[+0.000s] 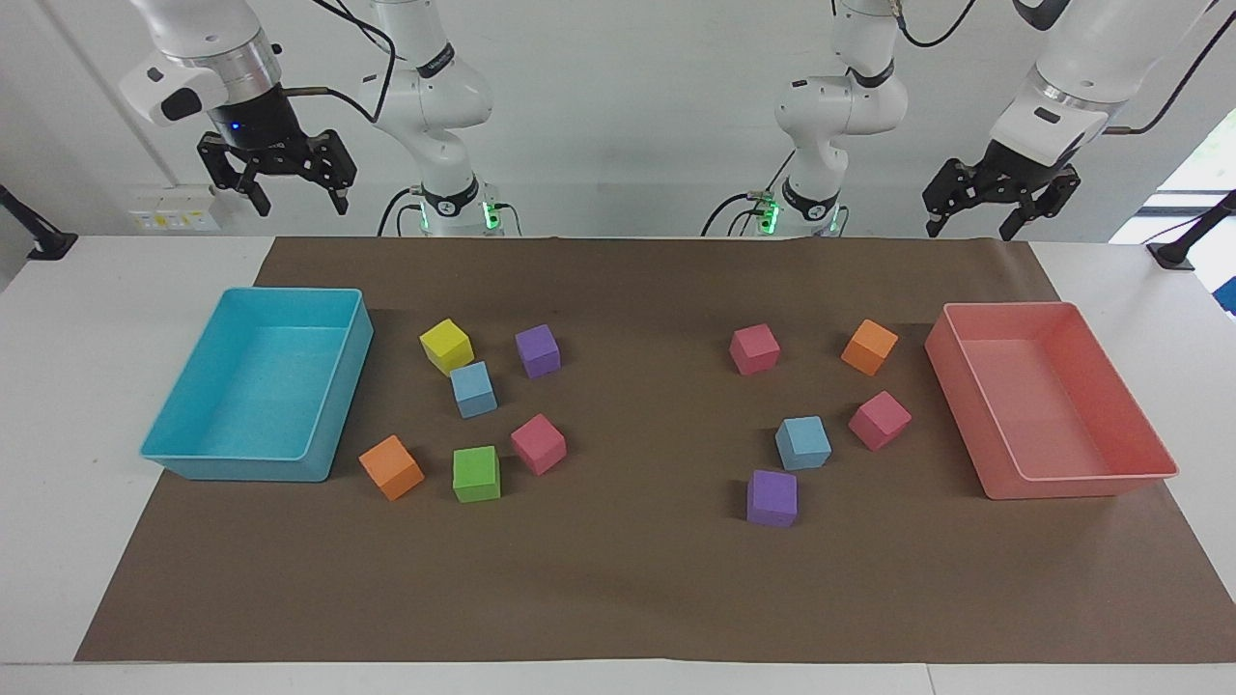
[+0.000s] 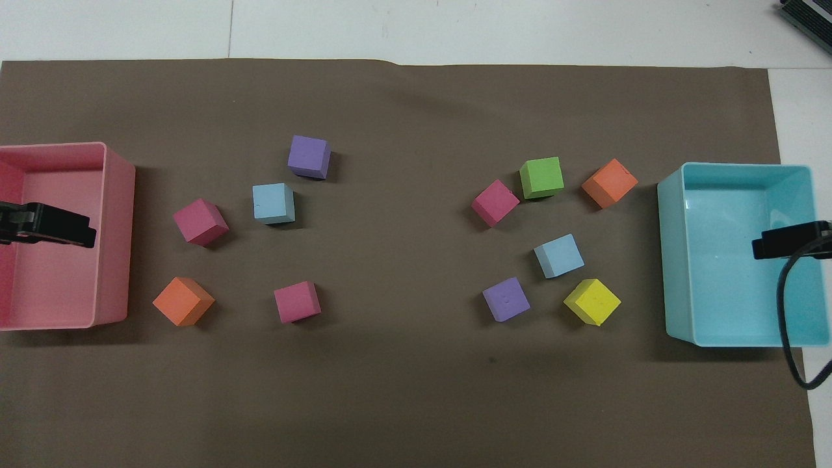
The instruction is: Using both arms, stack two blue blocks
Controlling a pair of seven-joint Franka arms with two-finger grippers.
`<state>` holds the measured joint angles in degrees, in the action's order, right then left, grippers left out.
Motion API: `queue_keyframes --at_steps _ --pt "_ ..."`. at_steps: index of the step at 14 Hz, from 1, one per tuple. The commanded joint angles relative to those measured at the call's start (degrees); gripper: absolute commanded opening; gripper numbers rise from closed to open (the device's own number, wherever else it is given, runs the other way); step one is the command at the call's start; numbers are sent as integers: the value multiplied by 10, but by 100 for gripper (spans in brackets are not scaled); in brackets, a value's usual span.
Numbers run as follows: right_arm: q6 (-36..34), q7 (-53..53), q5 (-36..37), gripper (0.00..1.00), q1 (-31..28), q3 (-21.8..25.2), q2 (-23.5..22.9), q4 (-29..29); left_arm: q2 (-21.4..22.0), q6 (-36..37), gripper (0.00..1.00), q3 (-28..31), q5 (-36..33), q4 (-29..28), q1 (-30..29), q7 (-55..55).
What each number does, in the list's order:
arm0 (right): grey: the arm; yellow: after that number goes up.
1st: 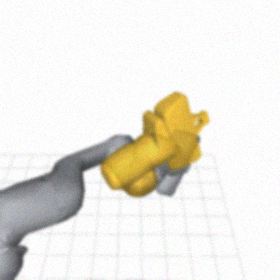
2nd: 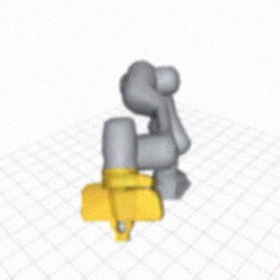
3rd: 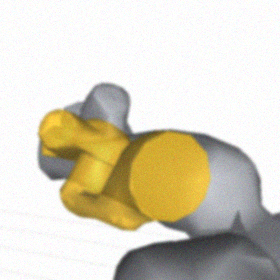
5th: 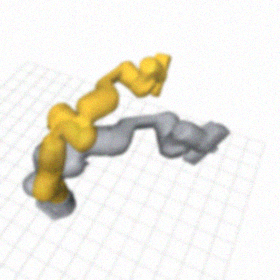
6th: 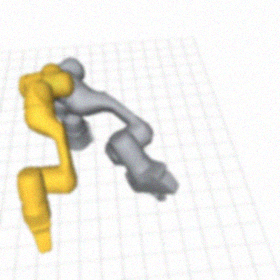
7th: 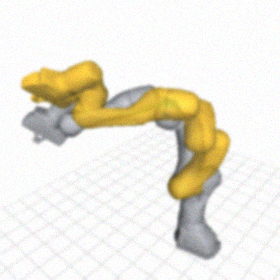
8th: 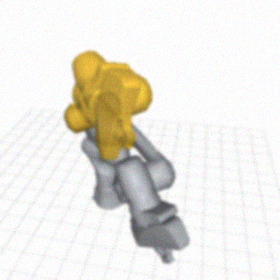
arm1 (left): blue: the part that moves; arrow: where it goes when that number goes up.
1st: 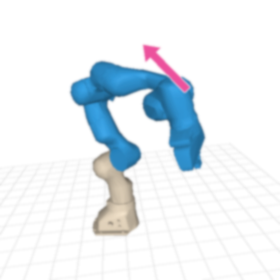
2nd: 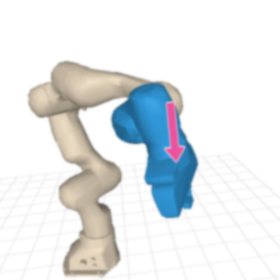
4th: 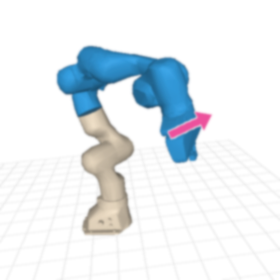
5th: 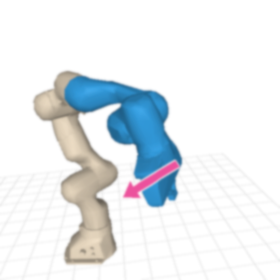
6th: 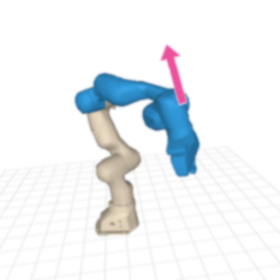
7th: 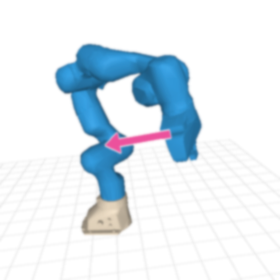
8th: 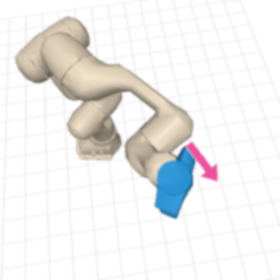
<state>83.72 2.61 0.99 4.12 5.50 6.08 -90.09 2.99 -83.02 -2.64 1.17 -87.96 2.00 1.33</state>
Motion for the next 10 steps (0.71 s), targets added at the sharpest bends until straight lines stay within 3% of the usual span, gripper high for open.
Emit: queue_keyframes --at_steps 1,10 --pt "-1 -12 -7 100 -4 -1 10 -8 2 6 100 4 2 0 4 1" --pt "-6 -13 -3 100 -4 -1 14 -3 2 1 100 -3 4 1 12 -1"
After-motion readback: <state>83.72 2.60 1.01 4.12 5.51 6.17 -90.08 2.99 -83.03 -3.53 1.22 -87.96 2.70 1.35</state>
